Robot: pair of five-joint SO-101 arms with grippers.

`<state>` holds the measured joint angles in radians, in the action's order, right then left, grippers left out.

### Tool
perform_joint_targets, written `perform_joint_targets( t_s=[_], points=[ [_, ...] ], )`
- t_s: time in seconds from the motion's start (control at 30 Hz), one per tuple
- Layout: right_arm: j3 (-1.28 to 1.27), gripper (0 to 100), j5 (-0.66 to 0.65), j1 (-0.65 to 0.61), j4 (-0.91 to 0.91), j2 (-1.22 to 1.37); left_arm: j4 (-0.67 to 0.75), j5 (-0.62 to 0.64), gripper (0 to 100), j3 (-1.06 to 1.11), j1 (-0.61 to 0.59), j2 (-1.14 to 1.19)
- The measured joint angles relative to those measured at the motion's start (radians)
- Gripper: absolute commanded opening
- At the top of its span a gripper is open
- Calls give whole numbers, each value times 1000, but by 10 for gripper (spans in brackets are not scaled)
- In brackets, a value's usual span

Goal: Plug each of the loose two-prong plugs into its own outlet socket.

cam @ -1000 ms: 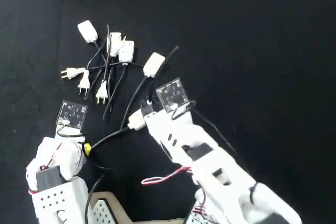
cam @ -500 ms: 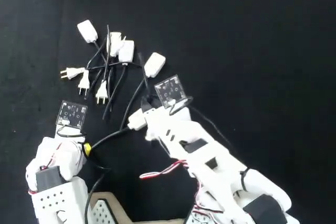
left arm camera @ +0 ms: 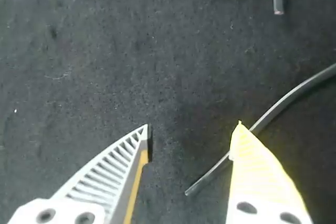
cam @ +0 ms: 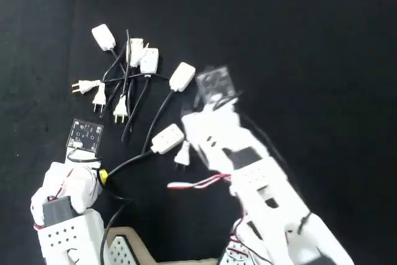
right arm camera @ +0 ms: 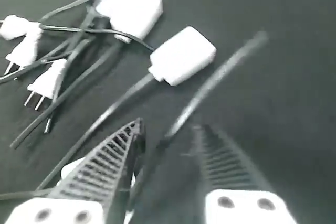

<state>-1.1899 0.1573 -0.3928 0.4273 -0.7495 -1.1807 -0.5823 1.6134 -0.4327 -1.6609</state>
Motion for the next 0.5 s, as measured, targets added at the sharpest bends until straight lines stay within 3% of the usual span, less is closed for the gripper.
perform_joint_targets(
  t_s=[0.13,0.27,0.4,0.5],
  points=[
    [63,273,124,15,221,-75,0,0,248,0,0,0],
    [146,214,161,25,370,-60,0,0,248,0,0,0],
    [261,219,172,2,526,84,0,0,248,0,0,0],
    [391,155,207,-31,611,285,0,0,248,0,0,0]
  ],
)
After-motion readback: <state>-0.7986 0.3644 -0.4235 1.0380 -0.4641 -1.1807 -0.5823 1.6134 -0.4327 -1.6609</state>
